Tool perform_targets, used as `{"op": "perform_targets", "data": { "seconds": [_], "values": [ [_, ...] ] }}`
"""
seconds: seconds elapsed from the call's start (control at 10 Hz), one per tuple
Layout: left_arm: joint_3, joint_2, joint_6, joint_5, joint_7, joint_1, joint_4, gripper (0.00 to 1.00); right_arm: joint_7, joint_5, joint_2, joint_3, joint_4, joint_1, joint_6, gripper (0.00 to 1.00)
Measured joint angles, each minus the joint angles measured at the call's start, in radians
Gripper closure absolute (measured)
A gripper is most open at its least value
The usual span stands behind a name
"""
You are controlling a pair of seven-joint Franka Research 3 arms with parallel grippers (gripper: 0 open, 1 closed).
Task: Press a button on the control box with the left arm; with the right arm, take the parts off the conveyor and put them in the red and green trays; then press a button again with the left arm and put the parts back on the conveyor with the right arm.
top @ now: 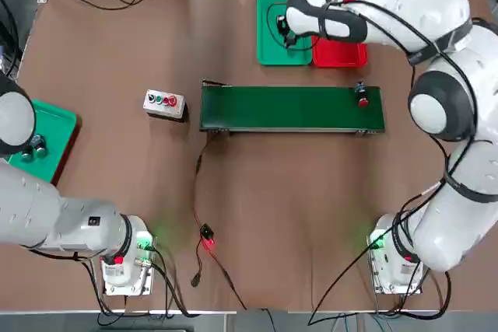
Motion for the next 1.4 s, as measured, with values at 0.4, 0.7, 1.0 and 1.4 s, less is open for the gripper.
{"op": "perform_targets", "data": {
  "seconds": [0.4, 0.7, 1.0, 1.4],
  "values": [
    [0.001, 0.000, 0.000, 0.000, 0.000, 0.000, 0.000, 0.00, 0.183, -0.001, -0.023, 0.010, -0.069, 0.154, 0.084, 0.59],
    [0.001, 0.000, 0.000, 0.000, 0.000, 0.000, 0.000, 0.00, 0.219, -0.010, 0.009, 0.008, -0.096, 0.203, 0.140, 0.59],
    [0.001, 0.000, 0.000, 0.000, 0.000, 0.000, 0.000, 0.00, 0.219, -0.029, 0.067, 0.004, -0.101, 0.206, 0.177, 0.59],
    [0.001, 0.000, 0.000, 0.000, 0.000, 0.000, 0.000, 0.00, 0.219, -0.032, 0.096, 0.005, -0.101, 0.223, 0.194, 0.59]
  ]
}}
